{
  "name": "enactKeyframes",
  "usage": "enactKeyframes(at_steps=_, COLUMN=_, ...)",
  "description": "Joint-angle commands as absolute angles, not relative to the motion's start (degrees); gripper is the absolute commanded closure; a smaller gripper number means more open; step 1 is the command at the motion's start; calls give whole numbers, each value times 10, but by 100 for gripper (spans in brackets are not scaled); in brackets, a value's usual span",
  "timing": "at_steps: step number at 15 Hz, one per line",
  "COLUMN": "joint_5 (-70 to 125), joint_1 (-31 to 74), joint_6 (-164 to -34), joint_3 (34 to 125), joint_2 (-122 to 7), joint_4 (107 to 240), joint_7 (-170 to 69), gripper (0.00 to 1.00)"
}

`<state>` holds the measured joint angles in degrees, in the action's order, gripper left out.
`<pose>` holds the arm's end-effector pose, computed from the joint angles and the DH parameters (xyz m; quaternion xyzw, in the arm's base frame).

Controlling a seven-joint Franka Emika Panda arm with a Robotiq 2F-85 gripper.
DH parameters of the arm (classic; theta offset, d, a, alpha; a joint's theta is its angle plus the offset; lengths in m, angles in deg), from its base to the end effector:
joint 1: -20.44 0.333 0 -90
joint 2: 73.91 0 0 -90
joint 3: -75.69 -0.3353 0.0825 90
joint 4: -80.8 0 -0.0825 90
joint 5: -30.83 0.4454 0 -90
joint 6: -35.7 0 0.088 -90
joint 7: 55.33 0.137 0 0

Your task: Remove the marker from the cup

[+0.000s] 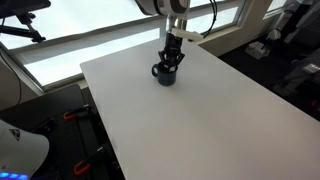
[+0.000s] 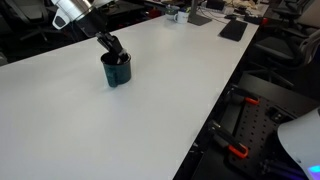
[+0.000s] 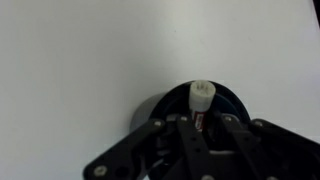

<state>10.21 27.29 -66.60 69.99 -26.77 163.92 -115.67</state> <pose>0.7061 0.1084 0.1184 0.7305 0.6294 -0.2647 0.0161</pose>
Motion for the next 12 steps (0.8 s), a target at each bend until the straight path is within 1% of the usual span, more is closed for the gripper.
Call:
enactKeyframes(at_steps=1, joint_5=120, joint_1=262, joint_6=-640, joint_3=693, joint_2=-300, joint_4=1646, joint_7=-1155, gripper=95)
enactKeyframes(at_steps=8, joint_5=166, joint_1=235, joint_6=-594, joint_3=690, joint_2=-375, joint_4=1668, joint_7=-1155, gripper=95)
enactKeyframes(at_steps=12, joint_5=210, joint_1=197, joint_6=-590, joint_3=697, joint_2=-417, joint_4=1681, joint_7=-1152, gripper=95)
